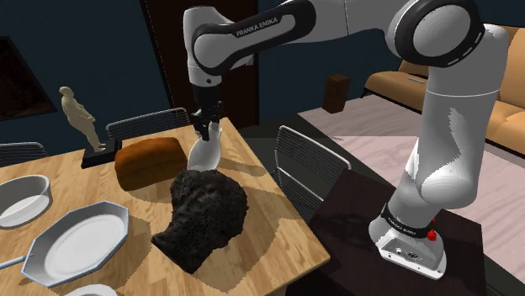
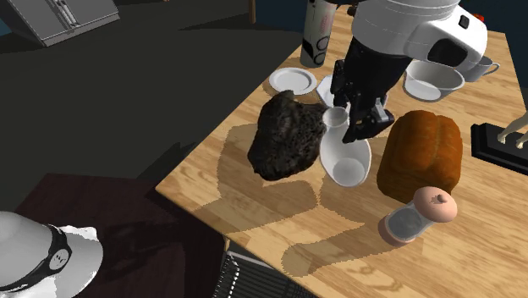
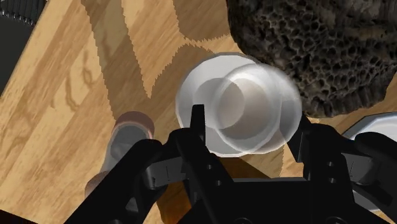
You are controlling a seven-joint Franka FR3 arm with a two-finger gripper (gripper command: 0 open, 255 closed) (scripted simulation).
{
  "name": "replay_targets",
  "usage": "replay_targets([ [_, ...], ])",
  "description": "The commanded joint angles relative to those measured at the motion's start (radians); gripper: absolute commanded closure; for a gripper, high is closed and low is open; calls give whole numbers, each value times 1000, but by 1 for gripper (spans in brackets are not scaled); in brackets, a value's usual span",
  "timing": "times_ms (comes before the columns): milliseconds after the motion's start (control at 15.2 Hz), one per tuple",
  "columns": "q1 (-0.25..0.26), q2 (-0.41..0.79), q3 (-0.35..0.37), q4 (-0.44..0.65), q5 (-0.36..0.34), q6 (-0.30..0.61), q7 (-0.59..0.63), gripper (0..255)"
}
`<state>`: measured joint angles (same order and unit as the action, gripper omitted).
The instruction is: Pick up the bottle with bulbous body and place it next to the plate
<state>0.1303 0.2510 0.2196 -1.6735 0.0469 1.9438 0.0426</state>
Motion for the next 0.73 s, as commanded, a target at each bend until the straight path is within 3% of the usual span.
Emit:
replay_targets([
  [0, 1, -3, 1, 25, 1, -28, 2, 255],
  [462, 1, -11, 2, 97, 1, -107, 7, 255],
  [660, 42, -18, 26, 85, -4, -96, 72, 255],
])
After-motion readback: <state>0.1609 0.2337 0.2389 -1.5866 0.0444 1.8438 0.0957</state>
